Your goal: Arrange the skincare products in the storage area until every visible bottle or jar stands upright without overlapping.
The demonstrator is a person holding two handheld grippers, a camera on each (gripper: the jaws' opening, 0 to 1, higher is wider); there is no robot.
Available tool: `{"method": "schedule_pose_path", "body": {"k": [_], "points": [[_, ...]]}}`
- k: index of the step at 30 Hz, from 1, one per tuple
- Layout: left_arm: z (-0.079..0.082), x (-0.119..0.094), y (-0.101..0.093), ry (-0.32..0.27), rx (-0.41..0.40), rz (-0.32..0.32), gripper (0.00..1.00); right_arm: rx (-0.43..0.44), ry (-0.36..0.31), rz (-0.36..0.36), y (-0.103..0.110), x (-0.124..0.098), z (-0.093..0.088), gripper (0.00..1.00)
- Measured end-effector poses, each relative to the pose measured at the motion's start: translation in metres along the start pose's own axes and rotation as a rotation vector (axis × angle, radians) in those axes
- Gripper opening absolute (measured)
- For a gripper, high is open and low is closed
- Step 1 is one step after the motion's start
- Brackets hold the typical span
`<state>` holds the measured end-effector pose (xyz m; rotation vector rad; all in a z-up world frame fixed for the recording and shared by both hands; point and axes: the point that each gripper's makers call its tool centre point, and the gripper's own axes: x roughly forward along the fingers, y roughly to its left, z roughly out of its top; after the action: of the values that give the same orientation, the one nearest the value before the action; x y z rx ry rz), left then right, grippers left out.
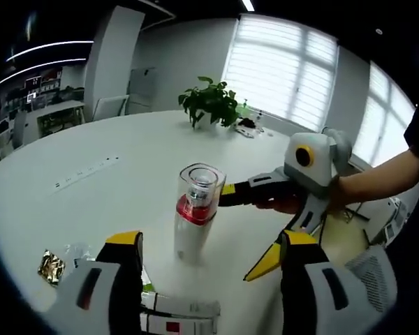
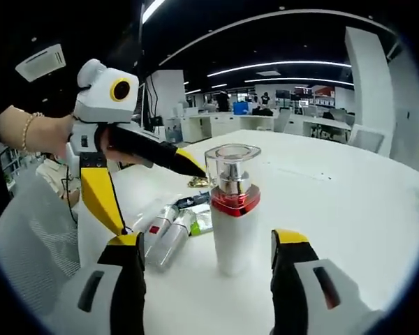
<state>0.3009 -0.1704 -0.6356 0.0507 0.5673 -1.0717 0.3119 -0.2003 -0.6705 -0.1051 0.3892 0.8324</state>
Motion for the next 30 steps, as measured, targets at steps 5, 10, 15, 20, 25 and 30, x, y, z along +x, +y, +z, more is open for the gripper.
{"method": "schedule_pose_path", "body": {"k": [5,10,15,20,25,30], "points": [[-0.005,-0.013,-0.004,-0.017,-0.039,0.006,0.80,0.021,0.001,-0.007,0.014,-0.008,0.001,0.77],[-0.015,-0.030,-0.009,-0.007,-0.064,0.026,0.85,0.046,-0.017,-0.013,0.026,-0.013,0.004,0.82],[-0.031,-0.052,-0.010,0.011,-0.084,0.037,0.88,0.064,-0.014,-0.013,0.042,-0.016,0.002,0.85],[-0.049,-0.073,-0.011,0.029,-0.113,0.072,0.96,0.085,-0.017,-0.014,0.061,-0.027,0.001,0.90],[-0.062,-0.095,-0.011,0.021,-0.147,0.093,0.99,0.111,-0.016,-0.021,0.075,-0.038,-0.002,0.93],[-0.076,-0.112,-0.012,0.030,-0.172,0.102,0.99,0.137,-0.020,-0.026,0.084,-0.049,-0.005,0.96]]}}
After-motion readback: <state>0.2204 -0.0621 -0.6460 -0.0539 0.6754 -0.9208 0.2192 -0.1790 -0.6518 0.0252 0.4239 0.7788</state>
